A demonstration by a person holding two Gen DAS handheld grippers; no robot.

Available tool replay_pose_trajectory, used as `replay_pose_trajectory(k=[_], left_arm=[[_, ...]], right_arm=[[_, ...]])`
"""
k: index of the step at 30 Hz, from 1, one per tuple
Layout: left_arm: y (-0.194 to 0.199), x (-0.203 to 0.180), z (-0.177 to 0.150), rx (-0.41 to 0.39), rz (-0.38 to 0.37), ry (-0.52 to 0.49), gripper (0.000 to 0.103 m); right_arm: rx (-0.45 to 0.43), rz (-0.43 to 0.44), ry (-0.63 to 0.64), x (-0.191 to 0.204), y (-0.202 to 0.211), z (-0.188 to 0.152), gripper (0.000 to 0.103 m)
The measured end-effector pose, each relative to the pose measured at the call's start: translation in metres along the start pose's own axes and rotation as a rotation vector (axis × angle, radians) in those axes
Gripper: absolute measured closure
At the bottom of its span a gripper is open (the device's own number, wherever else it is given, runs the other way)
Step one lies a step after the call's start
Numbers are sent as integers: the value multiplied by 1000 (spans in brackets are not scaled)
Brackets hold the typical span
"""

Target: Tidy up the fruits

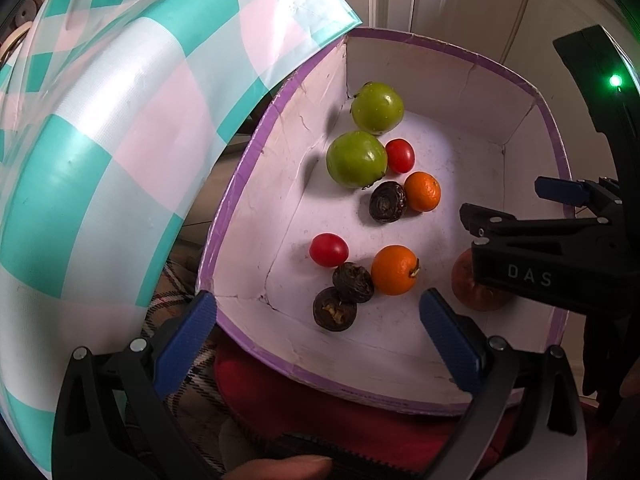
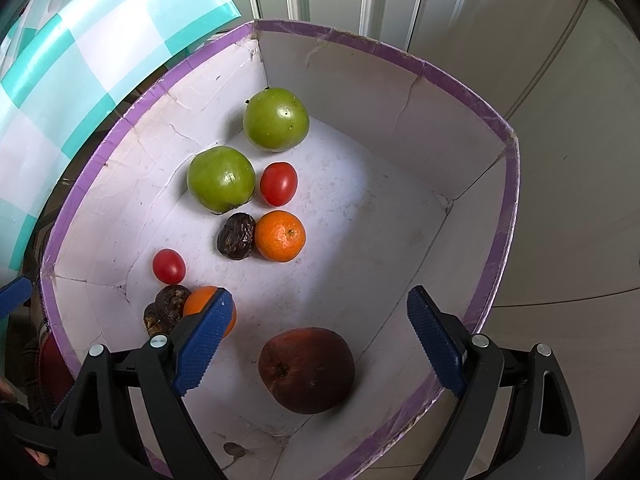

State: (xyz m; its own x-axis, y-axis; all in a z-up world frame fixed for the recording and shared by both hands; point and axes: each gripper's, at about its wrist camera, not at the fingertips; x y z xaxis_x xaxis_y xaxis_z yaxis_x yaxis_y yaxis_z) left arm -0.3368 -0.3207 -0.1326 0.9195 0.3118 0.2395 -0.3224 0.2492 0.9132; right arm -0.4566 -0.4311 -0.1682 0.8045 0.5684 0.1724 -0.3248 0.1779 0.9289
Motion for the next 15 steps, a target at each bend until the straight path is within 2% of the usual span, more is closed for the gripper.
replay_pose_trajectory(k=[10,15], left_arm=[[1,2,-2,-7,-3,-8,2],[10,2,-2,-46,-22,-8,2]], right_arm=[[1,-1,3,1,0,1,17],[0,-14,8,-1,5,4,17]])
Point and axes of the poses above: each gripper's, at about its wrist camera, not at the fingertips, and y roughly against the way its jaws point, x to its left, z to its top, and after that the axes turned 9 degrees about z, right-handed
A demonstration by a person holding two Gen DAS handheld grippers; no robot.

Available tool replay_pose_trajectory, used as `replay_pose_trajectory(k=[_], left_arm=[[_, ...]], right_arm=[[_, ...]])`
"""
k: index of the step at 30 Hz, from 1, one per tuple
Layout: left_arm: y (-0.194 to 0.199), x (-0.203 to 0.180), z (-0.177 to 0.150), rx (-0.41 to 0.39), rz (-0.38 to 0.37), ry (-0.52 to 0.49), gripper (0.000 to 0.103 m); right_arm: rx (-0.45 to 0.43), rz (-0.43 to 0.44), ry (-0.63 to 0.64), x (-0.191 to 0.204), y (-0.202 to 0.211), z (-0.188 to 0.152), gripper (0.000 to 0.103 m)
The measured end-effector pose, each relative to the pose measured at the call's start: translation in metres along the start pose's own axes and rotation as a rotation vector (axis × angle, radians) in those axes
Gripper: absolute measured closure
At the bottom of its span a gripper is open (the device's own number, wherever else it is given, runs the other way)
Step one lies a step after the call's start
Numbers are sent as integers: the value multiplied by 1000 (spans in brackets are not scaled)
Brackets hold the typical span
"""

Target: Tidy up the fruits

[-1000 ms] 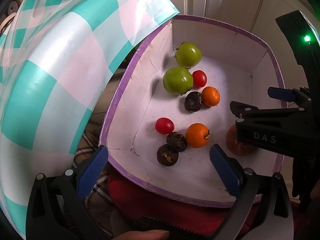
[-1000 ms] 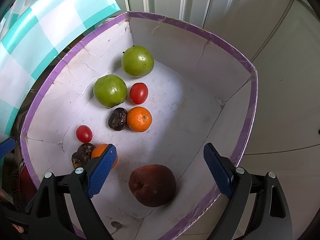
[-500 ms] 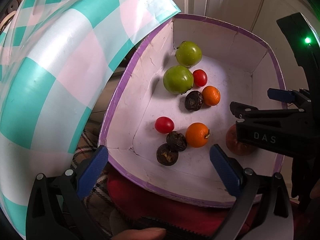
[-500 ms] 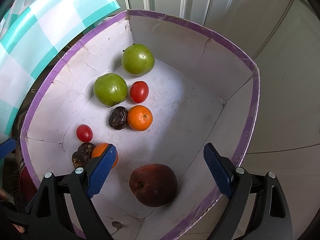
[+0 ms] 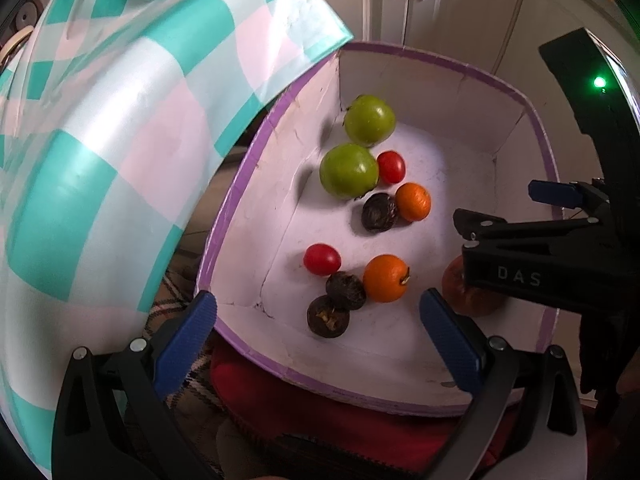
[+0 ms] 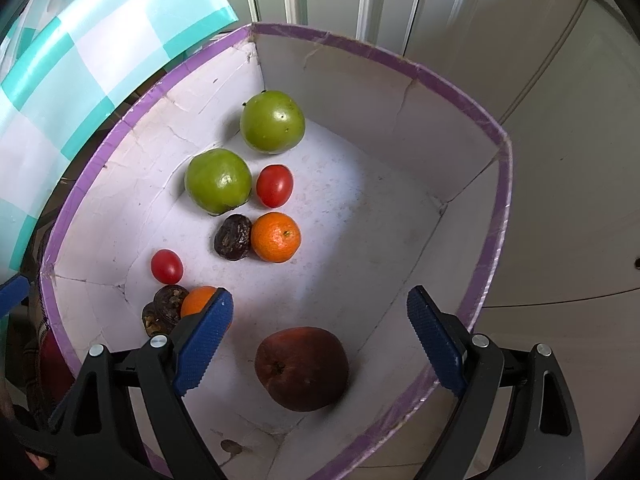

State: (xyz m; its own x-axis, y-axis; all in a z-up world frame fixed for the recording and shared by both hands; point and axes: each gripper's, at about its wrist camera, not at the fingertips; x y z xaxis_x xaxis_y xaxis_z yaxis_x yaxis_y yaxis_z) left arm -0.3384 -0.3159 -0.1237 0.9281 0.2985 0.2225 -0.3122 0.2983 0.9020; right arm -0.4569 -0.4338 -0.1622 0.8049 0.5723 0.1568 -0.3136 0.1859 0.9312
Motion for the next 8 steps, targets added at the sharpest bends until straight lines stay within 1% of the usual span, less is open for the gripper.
replay_pose_trajectory(k=[3,4,6,8], left_arm=[[8,1,0,-24,0,1,2],[13,2,0,-43,7,4,2],[31,9,0,-111,41,21,2],[56,25,-2,-203,81,71,2]], right_arm=[[-16,-22,6,-1,9,5,17],[-28,-29,6,-1,14,7,17],[-83,-52,18,5,31,14,17],[-150,-42,61,23,52,22,17]])
Point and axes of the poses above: each gripper's, at about its wrist camera, not at the fingertips, and y roughly against the way its jaws point, x to its left, z to its top, and after that the axes turned 9 degrees about z, right-handed
